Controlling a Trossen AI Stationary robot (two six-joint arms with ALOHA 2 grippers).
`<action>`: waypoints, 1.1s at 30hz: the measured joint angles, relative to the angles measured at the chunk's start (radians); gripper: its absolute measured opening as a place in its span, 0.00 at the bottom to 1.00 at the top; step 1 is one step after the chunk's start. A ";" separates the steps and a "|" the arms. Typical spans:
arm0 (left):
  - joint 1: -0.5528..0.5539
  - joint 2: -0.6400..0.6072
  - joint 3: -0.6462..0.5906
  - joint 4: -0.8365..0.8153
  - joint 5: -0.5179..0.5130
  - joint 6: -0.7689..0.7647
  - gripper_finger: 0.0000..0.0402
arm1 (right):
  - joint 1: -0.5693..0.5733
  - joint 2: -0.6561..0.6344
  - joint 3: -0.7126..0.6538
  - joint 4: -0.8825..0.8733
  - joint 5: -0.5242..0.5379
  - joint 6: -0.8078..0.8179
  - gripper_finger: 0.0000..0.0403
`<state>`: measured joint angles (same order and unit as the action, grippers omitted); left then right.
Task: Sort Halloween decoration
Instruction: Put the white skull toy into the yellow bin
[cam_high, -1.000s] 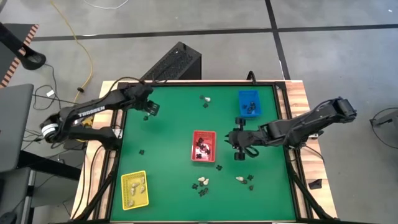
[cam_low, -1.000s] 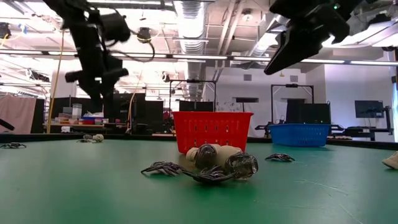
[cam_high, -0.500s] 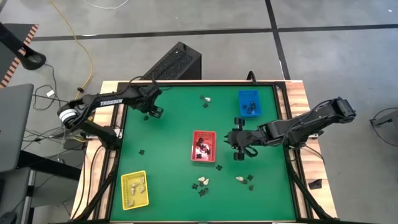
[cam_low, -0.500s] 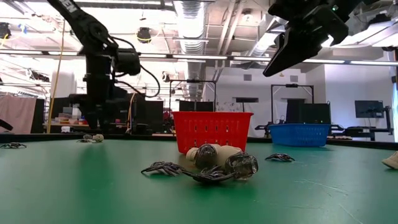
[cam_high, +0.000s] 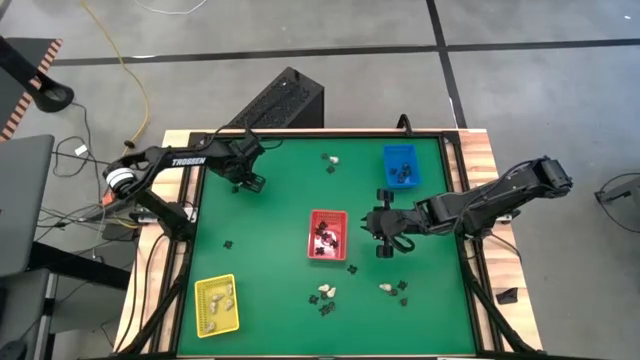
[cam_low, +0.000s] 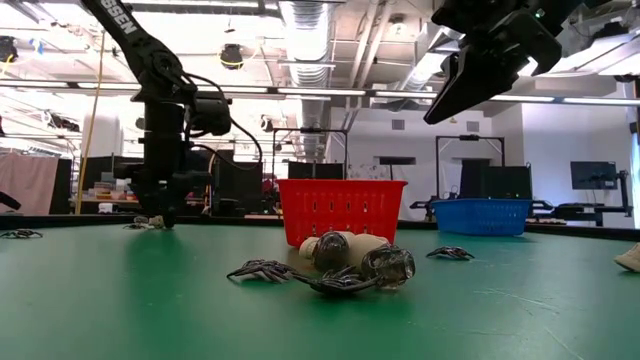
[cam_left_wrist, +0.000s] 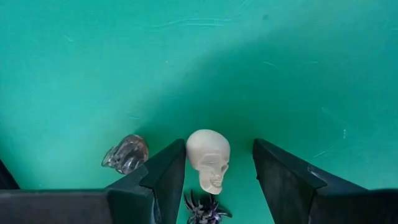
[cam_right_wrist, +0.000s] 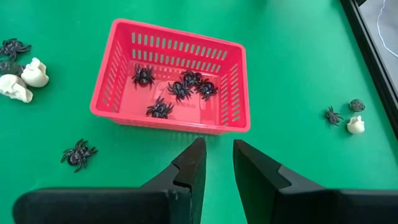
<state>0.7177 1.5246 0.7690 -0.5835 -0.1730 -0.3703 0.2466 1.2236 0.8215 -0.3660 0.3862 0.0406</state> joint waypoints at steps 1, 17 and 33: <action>0.000 0.000 0.000 0.000 0.000 0.005 0.45 | 0.000 0.000 0.000 0.000 0.000 0.000 0.28; 0.000 -0.003 0.016 -0.036 0.005 0.045 0.14 | 0.000 0.000 0.000 -0.005 0.001 0.001 0.28; -0.285 -0.427 0.051 -0.251 0.087 -0.099 0.04 | -0.006 0.000 0.000 -0.020 0.002 -0.023 0.28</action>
<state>0.4331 1.0977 0.8204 -0.8341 -0.0861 -0.4695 0.2409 1.2236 0.8215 -0.3856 0.3885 0.0173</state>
